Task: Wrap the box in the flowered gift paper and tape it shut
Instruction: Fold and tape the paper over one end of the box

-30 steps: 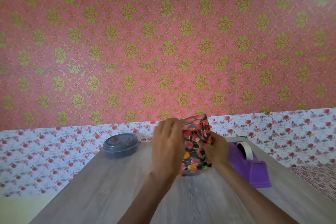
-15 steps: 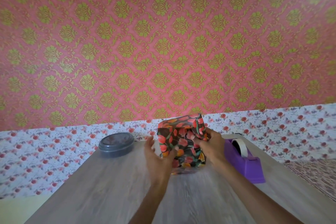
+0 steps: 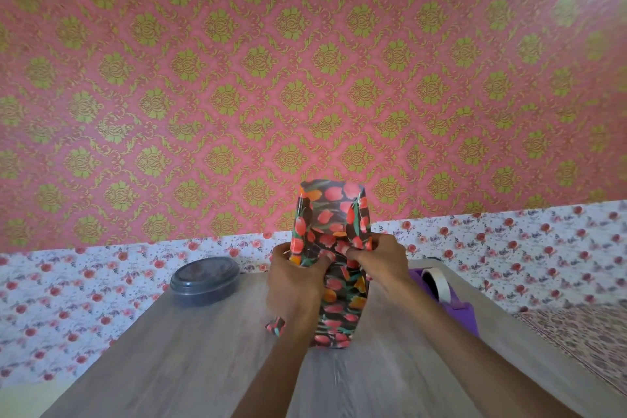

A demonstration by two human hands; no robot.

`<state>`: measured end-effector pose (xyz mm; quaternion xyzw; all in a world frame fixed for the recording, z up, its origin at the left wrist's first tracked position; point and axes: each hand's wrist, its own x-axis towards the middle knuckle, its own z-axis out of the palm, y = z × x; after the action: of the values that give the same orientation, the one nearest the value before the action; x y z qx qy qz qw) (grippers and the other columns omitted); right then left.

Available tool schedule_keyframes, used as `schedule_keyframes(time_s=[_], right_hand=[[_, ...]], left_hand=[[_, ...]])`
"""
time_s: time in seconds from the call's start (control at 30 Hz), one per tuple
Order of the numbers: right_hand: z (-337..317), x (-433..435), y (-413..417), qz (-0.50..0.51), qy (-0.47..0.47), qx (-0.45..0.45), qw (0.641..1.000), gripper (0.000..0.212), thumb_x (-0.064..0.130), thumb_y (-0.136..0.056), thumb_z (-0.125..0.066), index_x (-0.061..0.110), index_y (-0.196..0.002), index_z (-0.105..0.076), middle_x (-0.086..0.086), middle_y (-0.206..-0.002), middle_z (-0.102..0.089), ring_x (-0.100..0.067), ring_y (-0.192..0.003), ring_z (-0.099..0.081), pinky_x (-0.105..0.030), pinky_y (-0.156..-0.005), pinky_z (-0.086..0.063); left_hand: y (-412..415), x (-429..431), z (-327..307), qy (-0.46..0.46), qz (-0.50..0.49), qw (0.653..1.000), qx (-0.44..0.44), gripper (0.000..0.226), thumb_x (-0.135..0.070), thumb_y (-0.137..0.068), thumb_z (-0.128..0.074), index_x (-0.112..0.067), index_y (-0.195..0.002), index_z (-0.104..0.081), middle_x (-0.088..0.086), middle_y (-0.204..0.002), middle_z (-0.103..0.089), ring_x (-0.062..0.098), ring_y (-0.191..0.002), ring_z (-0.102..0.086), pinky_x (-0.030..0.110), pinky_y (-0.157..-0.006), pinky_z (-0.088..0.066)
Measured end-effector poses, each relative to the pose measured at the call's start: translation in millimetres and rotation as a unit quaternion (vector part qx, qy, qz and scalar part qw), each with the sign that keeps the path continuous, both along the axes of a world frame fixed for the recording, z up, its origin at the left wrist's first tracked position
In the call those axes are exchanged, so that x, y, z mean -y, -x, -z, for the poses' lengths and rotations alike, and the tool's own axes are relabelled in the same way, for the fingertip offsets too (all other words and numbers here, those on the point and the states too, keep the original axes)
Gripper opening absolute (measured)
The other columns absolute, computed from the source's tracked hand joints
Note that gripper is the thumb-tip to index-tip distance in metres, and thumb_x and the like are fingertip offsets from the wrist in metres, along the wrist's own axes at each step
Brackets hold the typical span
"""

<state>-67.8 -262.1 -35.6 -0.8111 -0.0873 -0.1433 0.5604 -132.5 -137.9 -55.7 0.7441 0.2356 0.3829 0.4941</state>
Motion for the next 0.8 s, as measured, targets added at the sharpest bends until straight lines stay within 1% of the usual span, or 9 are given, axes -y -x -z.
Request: schedule_keyframes(time_s=[0.1, 0.23, 0.33, 0.4, 0.47, 0.57, 0.63, 0.73, 0.8], right_hand=[[10.7, 2.4, -0.4, -0.006, 0.019, -0.022, 1.0, 0.027, 0.044, -0.071, -0.085, 0.023, -0.08, -0.071, 0.006, -0.075, -0.072, -0.01, -0.069, -0.068, -0.03, -0.068, -0.058], [22.6, 8.5, 4.1, -0.036, -0.052, 0.004, 0.998, 0.033, 0.037, -0.073, -0.085, 0.022, -0.097, -0.066, 0.006, -0.089, -0.072, -0.005, -0.075, -0.068, -0.013, -0.05, -0.049], [29.0, 9.0, 4.2, 0.037, -0.034, 0.048, 0.998, 0.023, 0.037, -0.073, -0.083, 0.02, -0.073, -0.067, 0.008, -0.068, -0.07, -0.01, -0.064, -0.068, -0.027, -0.058, -0.056], [34.6, 6.6, 4.5, 0.06, -0.016, 0.067, 0.996, 0.029, 0.038, -0.073, -0.08, 0.017, -0.059, -0.066, 0.004, -0.054, -0.066, -0.015, -0.055, -0.067, -0.038, -0.061, -0.058], [36.0, 4.1, 6.6, 0.074, 0.004, 0.103, 0.992, 0.039, 0.035, -0.077, -0.078, 0.014, -0.05, -0.06, 0.001, -0.045, -0.06, -0.016, -0.045, -0.062, -0.035, -0.053, -0.055], [29.6, 2.1, 11.5, 0.098, 0.038, 0.15, 0.983, 0.046, 0.033, -0.083, -0.075, 0.016, -0.048, -0.05, 0.005, -0.039, -0.049, -0.01, -0.037, -0.047, -0.023, -0.043, -0.035], [23.8, -0.1, 15.0, 0.107, 0.059, 0.156, 0.98, 0.039, 0.035, -0.086, -0.071, 0.019, -0.056, -0.053, 0.007, -0.043, -0.052, -0.008, -0.038, -0.047, -0.022, -0.043, -0.032], [15.6, -2.5, 16.1, 0.121, 0.079, 0.178, 0.973, 0.05, 0.032, -0.089, -0.068, 0.02, -0.05, -0.04, 0.007, -0.039, -0.042, -0.008, -0.035, -0.038, -0.023, -0.042, -0.025], [7.2, -2.1, 16.3, 0.128, 0.105, 0.193, 0.967, 0.053, 0.032, -0.091, -0.067, 0.016, -0.048, -0.04, 0.005, -0.039, -0.041, -0.013, -0.036, -0.037, -0.025, -0.042, -0.021]], left_hand=[[-1.4, -0.2, 8.7, -0.004, -0.01, 1.0, -0.027, 0.078, -0.06, -0.06, -0.083, -0.025, -0.121, -0.048, -0.002, -0.111, -0.067, 0.025, -0.1, -0.065, 0.049, -0.089, -0.052], [-1.1, -3.2, 15.4, 0.006, -0.025, 0.999, -0.036, 0.087, -0.062, -0.062, -0.081, -0.021, -0.129, -0.044, 0.006, -0.12, -0.066, 0.03, -0.107, -0.063, 0.051, -0.093, -0.05], [-4.3, -5.9, 14.2, 0.008, -0.028, 0.998, -0.05, 0.091, -0.064, -0.063, -0.08, -0.019, -0.132, -0.041, 0.008, -0.123, -0.064, 0.032, -0.11, -0.062, 0.051, -0.094, -0.049], [-5.7, -5.8, 13.8, 0.011, -0.029, 0.998, -0.053, 0.087, -0.061, -0.065, -0.08, -0.019, -0.13, -0.041, 0.008, -0.123, -0.064, 0.031, -0.111, -0.061, 0.05, -0.095, -0.048], [-5.5, -5.5, 15.1, 0.012, -0.033, 0.998, -0.054, 0.084, -0.061, -0.066, -0.08, -0.019, -0.128, -0.042, 0.007, -0.122, -0.065, 0.031, -0.11, -0.061, 0.051, -0.096, -0.047], [-4.6, -6.0, 18.7, 0.017, -0.04, 0.998, -0.053, 0.08, -0.062, -0.066, -0.079, -0.021, -0.125, -0.043, 0.006, -0.121, -0.065, 0.031, -0.11, -0.061, 0.055, -0.098, -0.044], [-4.3, -6.4, 20.8, 0.023, -0.043, 0.997, -0.053, 0.08, -0.063, -0.066, -0.079, -0.021, -0.124, -0.043, 0.006, -0.121, -0.065, 0.031, -0.111, -0.061, 0.056, -0.099, -0.043], [-3.7, -6.5, 24.0, 0.027, -0.04, 0.998, -0.043, 0.081, -0.066, -0.064, -0.078, -0.023, -0.123, -0.041, 0.004, -0.119, -0.066, 0.031, -0.108, -0.063, 0.057, -0.098, -0.042], [-3.5, -8.4, 26.3, 0.026, -0.039, 0.998, -0.038, 0.08, -0.066, -0.063, -0.077, -0.024, -0.121, -0.041, 0.003, -0.118, -0.067, 0.03, -0.108, -0.063, 0.058, -0.099, -0.041]])
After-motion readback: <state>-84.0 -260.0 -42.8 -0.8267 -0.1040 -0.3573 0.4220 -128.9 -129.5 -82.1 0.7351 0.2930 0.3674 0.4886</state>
